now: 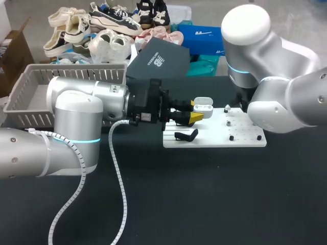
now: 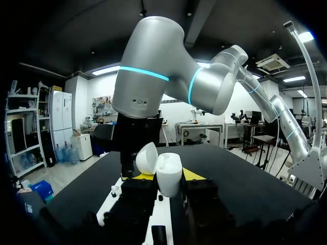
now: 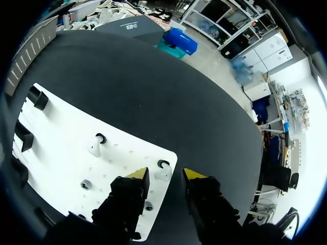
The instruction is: Pick up each earbud case from the left stands, insert the matching earbuds, close the lid, and place the case in the box.
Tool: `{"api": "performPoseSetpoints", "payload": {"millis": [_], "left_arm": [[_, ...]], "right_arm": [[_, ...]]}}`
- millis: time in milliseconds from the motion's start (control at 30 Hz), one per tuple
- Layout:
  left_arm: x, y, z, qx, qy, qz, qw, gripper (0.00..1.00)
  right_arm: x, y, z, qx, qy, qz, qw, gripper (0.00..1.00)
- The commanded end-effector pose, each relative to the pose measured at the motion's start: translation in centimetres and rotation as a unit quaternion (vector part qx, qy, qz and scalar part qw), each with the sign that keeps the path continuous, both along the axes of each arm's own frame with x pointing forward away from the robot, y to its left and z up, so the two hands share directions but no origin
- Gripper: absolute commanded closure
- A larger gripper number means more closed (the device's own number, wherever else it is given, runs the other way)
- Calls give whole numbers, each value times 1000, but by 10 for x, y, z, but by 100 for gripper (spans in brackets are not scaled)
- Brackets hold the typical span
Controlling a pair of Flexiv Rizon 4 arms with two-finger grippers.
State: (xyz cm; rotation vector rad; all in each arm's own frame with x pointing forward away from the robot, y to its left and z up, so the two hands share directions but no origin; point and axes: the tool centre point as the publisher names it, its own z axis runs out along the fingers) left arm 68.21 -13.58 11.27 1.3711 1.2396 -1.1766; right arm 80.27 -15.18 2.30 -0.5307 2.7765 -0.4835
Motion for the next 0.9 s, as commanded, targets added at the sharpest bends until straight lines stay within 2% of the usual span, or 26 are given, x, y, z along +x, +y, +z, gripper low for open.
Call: {"api": "performPoseSetpoints", "payload": {"millis": [33, 133, 200, 267, 333, 367, 600, 767, 900], "left_arm": [[2, -1, -1, -1, 0, -1, 1000, 100], [2, -1, -1, -1, 0, -1, 1000, 100], [2, -1, -1, -1, 0, -1, 1000, 100], [2, -1, -1, -1, 0, -1, 1000, 100], [2, -1, -1, -1, 0, -1, 1000, 100], [2, -1, -1, -1, 0, -1, 1000, 100], [2, -1, -1, -1, 0, -1, 1000, 100], [2, -1, -1, -1, 0, -1, 1000, 100], [2, -1, -1, -1, 0, -1, 1000, 100]], "right_arm": [[2, 2, -1, -2, 2, -1, 1000, 65], [2, 2, -1, -3, 3, 0, 1000, 68], [2, 1, -2, -4, 4, 0, 1000, 80], [2, 1, -2, -4, 5, 0, 1000, 85], [2, 1, -2, -3, 6, 0, 1000, 98], [2, 1, -2, -3, 6, 0, 1000, 100], [-2, 0, 2, -2, 4, 0, 1000, 100], [-8, 1, 18, -2, -9, 3, 1000, 100], [-20, 4, 41, -2, -30, 11, 999, 100]]}}
